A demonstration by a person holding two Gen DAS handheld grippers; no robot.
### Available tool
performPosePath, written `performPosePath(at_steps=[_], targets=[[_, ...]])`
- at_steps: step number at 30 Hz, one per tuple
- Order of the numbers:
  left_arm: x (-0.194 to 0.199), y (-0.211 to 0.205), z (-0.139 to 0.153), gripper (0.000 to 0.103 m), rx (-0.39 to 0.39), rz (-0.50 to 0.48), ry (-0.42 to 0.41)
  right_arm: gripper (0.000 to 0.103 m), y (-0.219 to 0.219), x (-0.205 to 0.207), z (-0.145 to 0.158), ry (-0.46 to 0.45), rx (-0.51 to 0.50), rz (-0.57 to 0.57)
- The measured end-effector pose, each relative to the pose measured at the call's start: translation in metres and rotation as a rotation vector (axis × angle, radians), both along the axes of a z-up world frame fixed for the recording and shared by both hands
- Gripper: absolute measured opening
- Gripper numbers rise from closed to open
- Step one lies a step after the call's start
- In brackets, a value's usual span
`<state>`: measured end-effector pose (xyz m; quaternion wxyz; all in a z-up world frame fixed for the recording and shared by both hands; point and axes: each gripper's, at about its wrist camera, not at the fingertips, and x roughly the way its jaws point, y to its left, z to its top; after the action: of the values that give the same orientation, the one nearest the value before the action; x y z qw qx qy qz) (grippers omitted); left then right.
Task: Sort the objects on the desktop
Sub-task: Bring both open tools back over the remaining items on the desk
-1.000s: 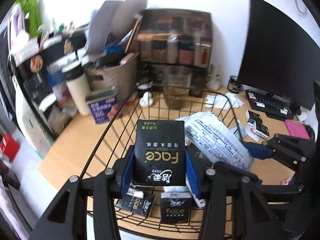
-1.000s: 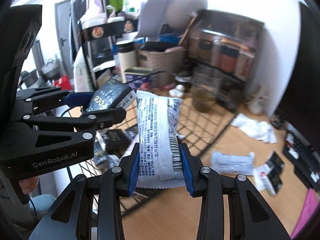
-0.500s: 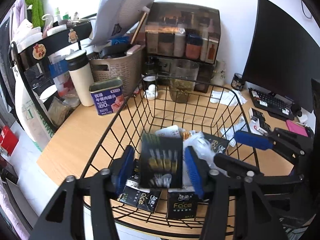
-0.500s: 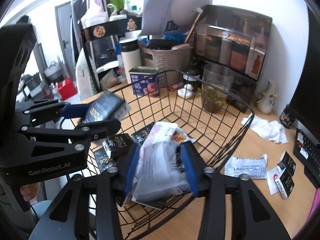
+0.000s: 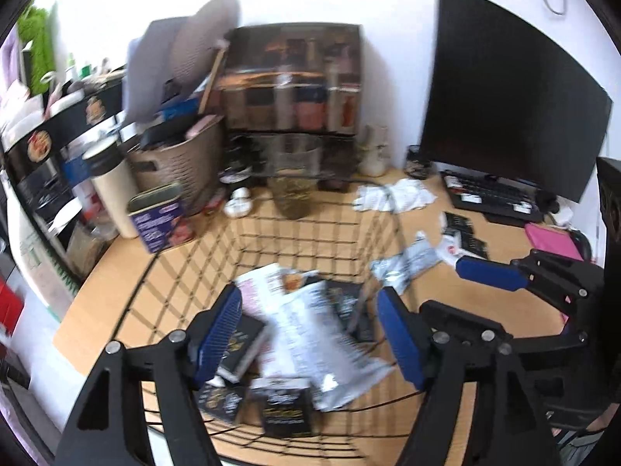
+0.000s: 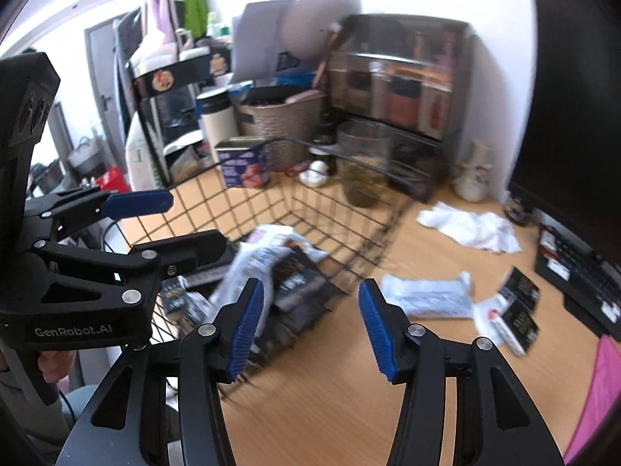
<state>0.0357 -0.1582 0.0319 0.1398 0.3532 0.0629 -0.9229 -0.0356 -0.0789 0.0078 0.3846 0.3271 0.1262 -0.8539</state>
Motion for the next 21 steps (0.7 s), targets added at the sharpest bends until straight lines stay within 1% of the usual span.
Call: performPosePath(at_steps=[3,6,11,13,15,18,19,21], targets=[[-0.01,0.023,0.002,0.076,0.004,-0.059,0.0,0.051,0.03,-0.001,0.005,0.02,-0.001,-0.055],[-0.022,0.054,-0.003,0.076,-0.012,-0.136,-0.019,0.051,0.067,-0.005,0.003,0.016,0.006,-0.123],[-0.047,0.112,-0.022,0.076,-0.012,-0.283,-0.075,0.051,0.127,-0.015,-0.015,-0.03,0.024,-0.244],[-0.059,0.129,-0.029,0.076,-0.019,-0.323,-0.086,0.051,0.145,-0.019,-0.026,-0.054,0.032,-0.276],[-0.073,0.139,-0.038,0.076,-0.016,-0.335,-0.106,0.051,0.161,-0.026,-0.037,-0.078,0.043,-0.304],[-0.096,0.14,-0.05,0.076,0.024,-0.323,-0.126,0.051,0.177,-0.036,-0.049,-0.103,0.055,-0.325],[-0.104,0.14,-0.055,0.076,0.025,-0.318,-0.135,0.051,0.18,-0.039,-0.052,-0.107,0.058,-0.329],[-0.121,0.139,-0.064,0.076,0.001,-0.313,-0.155,0.051,0.186,-0.048,-0.057,-0.116,0.065,-0.334]])
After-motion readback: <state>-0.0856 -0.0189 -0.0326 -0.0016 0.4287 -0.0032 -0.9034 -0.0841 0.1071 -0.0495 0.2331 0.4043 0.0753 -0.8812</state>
